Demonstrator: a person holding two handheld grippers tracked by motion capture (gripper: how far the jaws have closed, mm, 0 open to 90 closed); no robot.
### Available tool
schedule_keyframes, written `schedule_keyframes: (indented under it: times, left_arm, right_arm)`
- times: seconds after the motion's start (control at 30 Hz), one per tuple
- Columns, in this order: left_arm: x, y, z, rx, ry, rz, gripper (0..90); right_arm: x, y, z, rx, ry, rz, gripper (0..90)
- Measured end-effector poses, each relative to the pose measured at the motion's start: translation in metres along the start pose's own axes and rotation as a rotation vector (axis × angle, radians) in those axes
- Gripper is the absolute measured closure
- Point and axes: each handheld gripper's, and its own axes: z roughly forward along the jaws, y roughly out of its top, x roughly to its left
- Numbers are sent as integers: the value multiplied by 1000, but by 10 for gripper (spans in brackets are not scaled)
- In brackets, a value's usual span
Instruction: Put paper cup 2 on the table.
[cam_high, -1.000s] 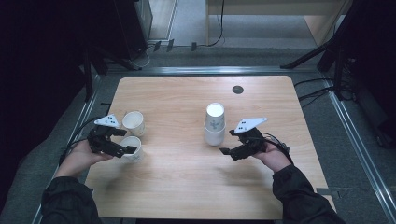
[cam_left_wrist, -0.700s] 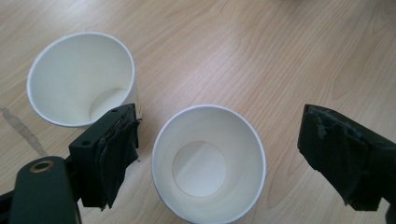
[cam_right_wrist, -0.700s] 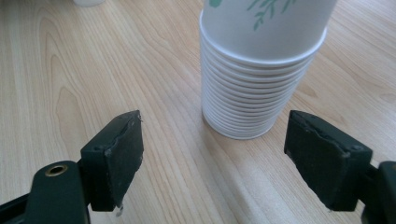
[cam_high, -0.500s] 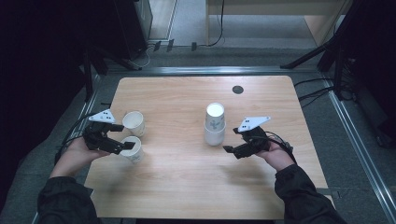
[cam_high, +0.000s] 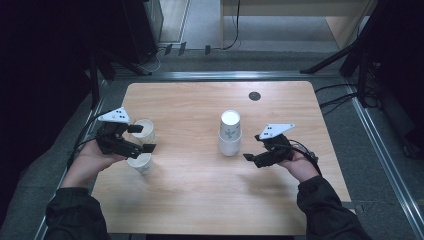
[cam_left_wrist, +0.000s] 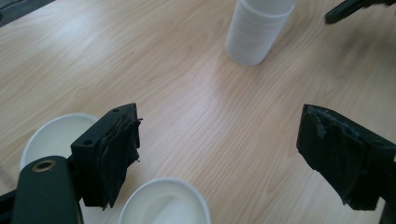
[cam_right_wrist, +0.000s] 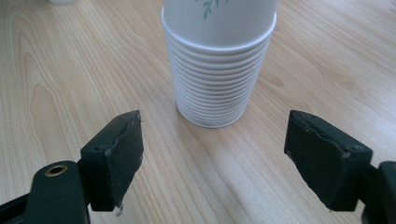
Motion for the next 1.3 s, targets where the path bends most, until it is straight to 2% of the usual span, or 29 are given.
schedule_keyframes:
  times: [0.17, 0.4, 0.5, 0.6, 0.77, 0.83, 0.9, 1.07, 1.3]
  left_arm:
    - [-9, 12, 14, -14, -26, 11, 142]
    - [-18, 24, 46, -21, -42, -31, 147]
    - [-25, 26, 59, -31, -21, -10, 154]
    - [-36, 29, 71, -29, -19, 36, 155]
    - [-51, 32, 91, -17, -64, 68, 155]
    - [-54, 33, 99, -10, -95, 71, 155]
    - [-58, 32, 105, -10, -108, 71, 154]
    - [-68, 29, 123, -8, -103, 80, 154]
    - [-77, 19, 143, -3, -47, 126, 154]
  right_arm:
    - [-2, -4, -5, -1, -13, 9, 198]
    - [-2, -8, -9, 0, -24, 14, 198]
    - [-2, -9, -11, -6, -30, 20, 198]
    - [-2, -10, -14, -15, -34, 19, 198]
    - [-1, -12, -18, -17, -40, 22, 198]
    - [-1, -13, -19, -16, -43, 23, 198]
    - [-1, -14, -19, -15, -44, 21, 198]
    - [0, -15, -21, -15, -44, 23, 198]
    - [1, -17, -21, -5, -48, 19, 198]
